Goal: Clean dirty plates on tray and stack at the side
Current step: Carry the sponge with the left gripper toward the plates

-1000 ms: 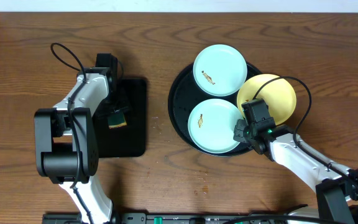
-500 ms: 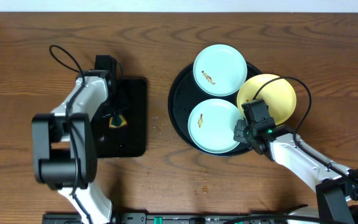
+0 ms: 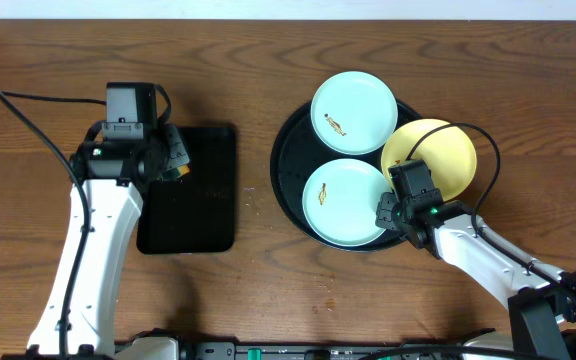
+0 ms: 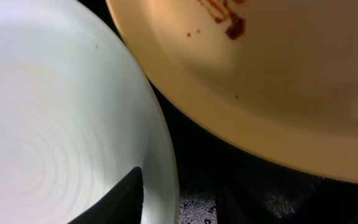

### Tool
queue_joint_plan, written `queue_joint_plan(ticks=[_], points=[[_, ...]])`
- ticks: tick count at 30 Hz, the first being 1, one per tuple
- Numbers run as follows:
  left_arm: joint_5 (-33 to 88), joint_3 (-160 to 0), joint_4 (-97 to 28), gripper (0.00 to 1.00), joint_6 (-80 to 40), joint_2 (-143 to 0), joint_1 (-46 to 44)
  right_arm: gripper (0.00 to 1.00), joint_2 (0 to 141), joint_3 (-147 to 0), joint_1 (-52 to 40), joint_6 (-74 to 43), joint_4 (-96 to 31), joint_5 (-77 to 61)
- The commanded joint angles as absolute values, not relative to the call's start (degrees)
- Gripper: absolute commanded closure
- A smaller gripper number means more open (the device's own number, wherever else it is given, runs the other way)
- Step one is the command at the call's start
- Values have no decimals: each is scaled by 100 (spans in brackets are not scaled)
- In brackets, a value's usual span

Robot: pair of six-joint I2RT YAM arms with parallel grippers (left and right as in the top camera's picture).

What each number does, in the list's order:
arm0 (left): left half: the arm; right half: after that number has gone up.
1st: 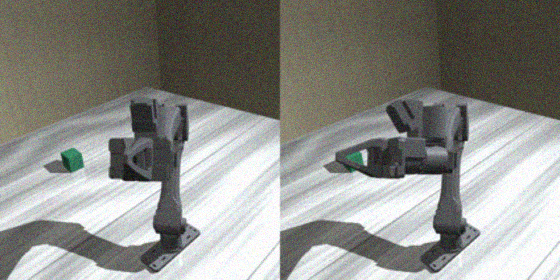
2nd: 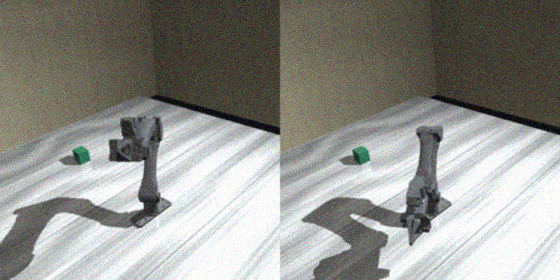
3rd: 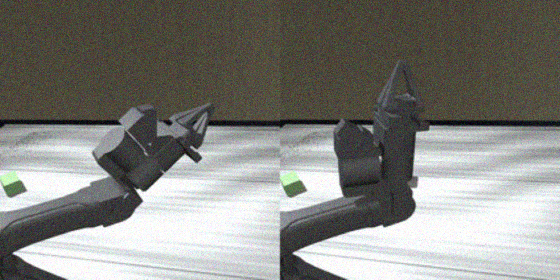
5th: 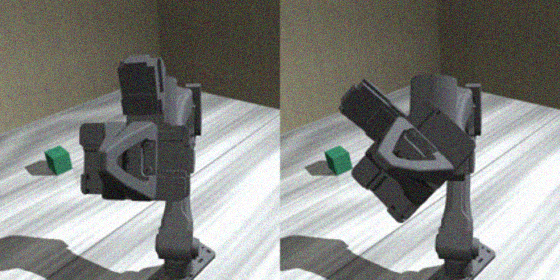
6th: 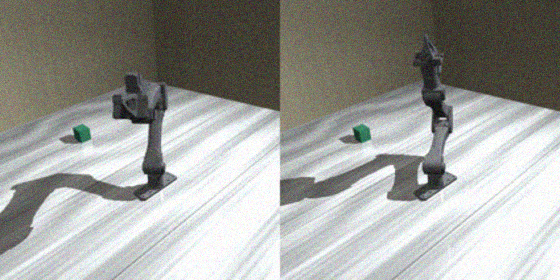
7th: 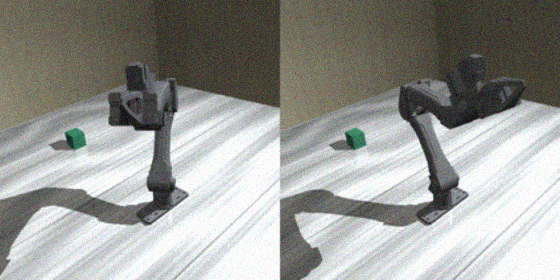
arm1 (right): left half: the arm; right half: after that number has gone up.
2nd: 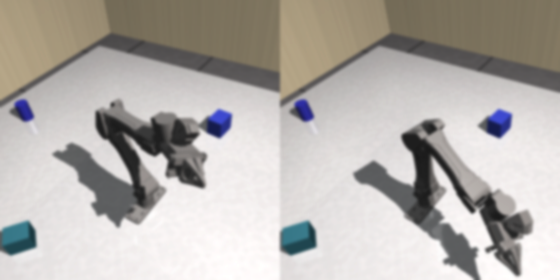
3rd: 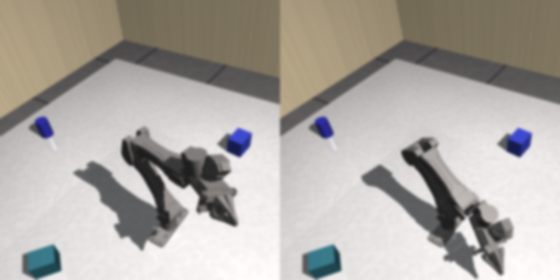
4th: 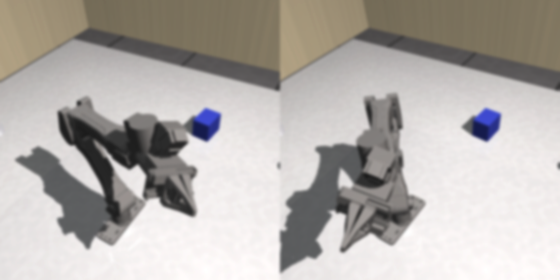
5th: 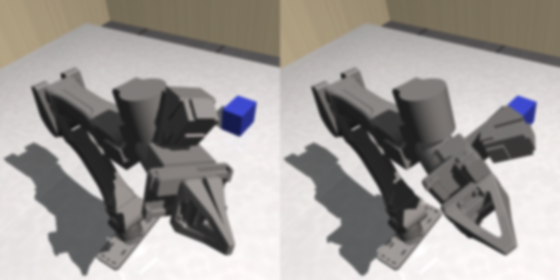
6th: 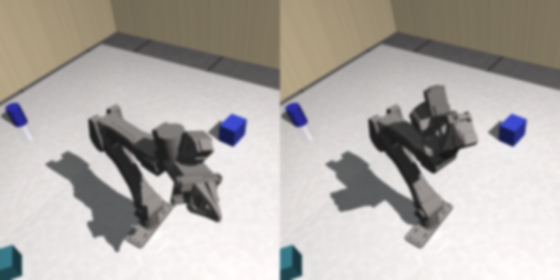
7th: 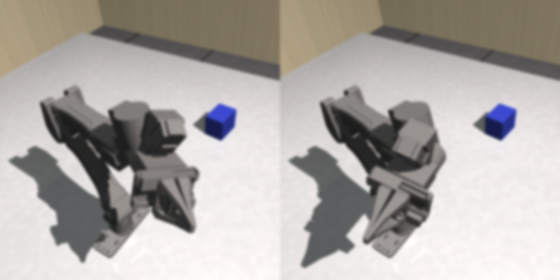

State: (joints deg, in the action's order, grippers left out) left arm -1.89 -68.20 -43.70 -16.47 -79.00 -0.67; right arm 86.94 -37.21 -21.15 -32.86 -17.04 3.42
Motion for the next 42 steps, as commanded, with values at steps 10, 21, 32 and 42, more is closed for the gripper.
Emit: queue_joint_plan(ticks=[10,21,32,42], points=[[-517,-6466,-4185,93,-1614,-7940,-73,49,8724,-3695,-2141,-3267,-1719,401],[-191,-6462,-4088,93,-1286,-8049,-73,46,8724,-3695,-2141,-3267,-1719,401],[207,-6462,-4045,93,-919,-8134,-73,48,8724,-3695,-2141,-3267,-1721,401],[220,-6447,-3948,93,-819,-8224,-73,94,8724,-3695,-2141,-3267,-1708,292]])
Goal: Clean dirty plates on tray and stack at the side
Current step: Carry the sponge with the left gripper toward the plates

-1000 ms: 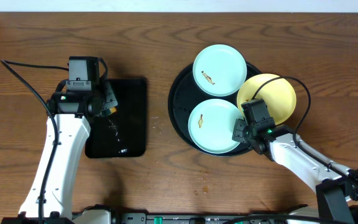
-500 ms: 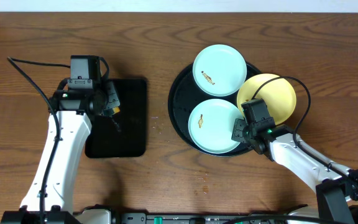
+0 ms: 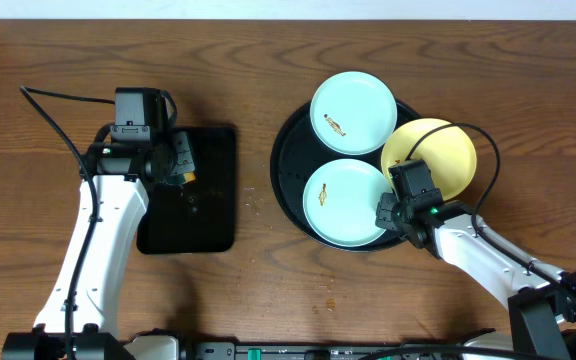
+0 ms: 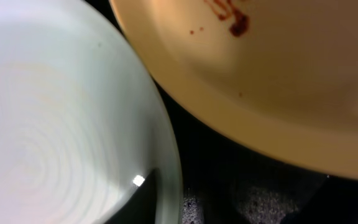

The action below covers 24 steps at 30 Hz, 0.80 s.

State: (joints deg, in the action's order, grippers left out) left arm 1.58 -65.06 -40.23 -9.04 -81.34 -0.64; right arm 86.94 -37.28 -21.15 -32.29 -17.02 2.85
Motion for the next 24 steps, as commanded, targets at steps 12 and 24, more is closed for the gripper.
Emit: queue_joint_plan(ticks=[12,24], points=[[497,-6792,-4202,93,-751,-8232,-172,99,8724,-3695,-2141,-3267,-1693,255],[932,-7006,-4222,92,-530,-8661,-897,99,8724,-3695,-2141,-3267,-1691,250]])
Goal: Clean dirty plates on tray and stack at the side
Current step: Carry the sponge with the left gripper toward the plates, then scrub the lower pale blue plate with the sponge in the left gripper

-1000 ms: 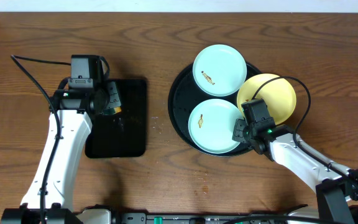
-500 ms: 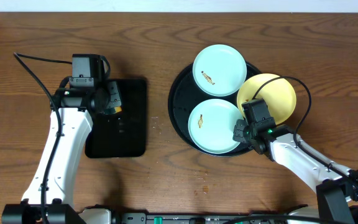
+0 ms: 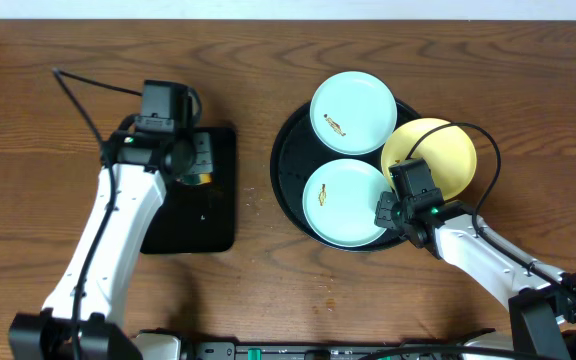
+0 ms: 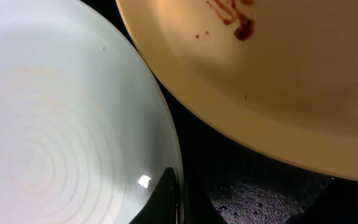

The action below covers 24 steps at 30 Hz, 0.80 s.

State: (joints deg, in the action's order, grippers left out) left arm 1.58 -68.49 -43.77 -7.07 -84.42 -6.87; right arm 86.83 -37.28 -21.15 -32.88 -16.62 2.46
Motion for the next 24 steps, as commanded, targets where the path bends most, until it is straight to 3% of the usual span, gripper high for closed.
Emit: queue_joint_plan(ticks=[1,15,24], points=[[1240,-7004,-4073,93,-489,-8726,-1022,99,8724,-3695,-2141,-3267,-1688,250],[1367,-6997,-2615,93,-495,-9852,-3072,99,8724,-3695,-2141,-3249,-1691,250],[1275,-6997,-2270,92,-773,-10335,-3697,99,8724,-3695,-2141,-3249,-1691,250]])
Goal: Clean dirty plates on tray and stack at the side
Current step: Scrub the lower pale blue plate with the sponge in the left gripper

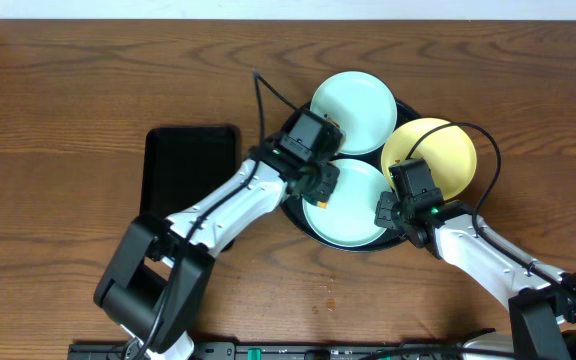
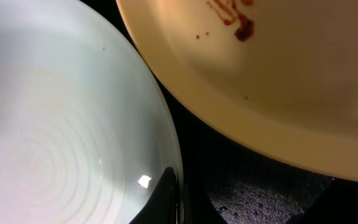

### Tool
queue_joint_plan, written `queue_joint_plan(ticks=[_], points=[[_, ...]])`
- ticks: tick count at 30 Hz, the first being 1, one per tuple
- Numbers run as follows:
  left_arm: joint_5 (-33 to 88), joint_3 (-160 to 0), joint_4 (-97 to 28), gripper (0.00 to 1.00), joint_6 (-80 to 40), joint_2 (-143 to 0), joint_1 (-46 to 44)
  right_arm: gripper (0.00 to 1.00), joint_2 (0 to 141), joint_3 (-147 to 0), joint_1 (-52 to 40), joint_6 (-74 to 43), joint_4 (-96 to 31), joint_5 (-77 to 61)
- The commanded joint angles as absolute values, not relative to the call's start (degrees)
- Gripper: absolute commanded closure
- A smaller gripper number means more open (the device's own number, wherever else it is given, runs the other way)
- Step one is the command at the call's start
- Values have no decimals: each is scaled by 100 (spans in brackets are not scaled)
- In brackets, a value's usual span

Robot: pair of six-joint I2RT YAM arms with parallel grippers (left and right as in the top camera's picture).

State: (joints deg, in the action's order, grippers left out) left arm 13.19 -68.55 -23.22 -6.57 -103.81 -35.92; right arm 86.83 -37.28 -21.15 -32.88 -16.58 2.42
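Three plates lie on a round black tray (image 1: 286,150). The near pale-blue plate (image 1: 353,215) fills the left of the right wrist view (image 2: 55,124). My right gripper (image 2: 180,202) is shut on its right rim, also seen from overhead (image 1: 386,212). My left gripper (image 1: 320,192) rests over that plate's left part, shut on a small yellowish sponge. The far pale-blue plate (image 1: 358,95) carries a brown smear. The yellow plate (image 1: 438,150) shows red sauce spots (image 2: 241,28).
A black rectangular mat (image 1: 188,180) lies on the wooden table to the left of the tray. A few crumbs dot the wood in front of the tray. My left arm stretches from the front left across to the tray.
My left gripper has gone from the upper right of the black mat to the near pale-blue plate on the tray. The right gripper keeps its hold on that plate's rim.
My left gripper with the yellowish sponge stood at the mat's left edge, then over the mat, then at its upper right, and now over the near plate. One right finger lay broadly on the plate's rim at first; since then the fingers pinch the rim.
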Motion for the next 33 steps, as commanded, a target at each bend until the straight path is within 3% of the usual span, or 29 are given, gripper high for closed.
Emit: queue_joint_plan(ticks=[1,23,33], points=[[1125,-6997,-2257,92,-768,-10335,-3739,99,8724,-3695,-2141,-3249,-1691,250],[-16,-6910,-1890,93,-580,-11017,-3898,99,8724,-3695,-2141,-3249,-1691,248],[102,-6877,-1868,92,-582,-11478,-3905,99,8724,-3695,-2141,-3249,-1691,252]])
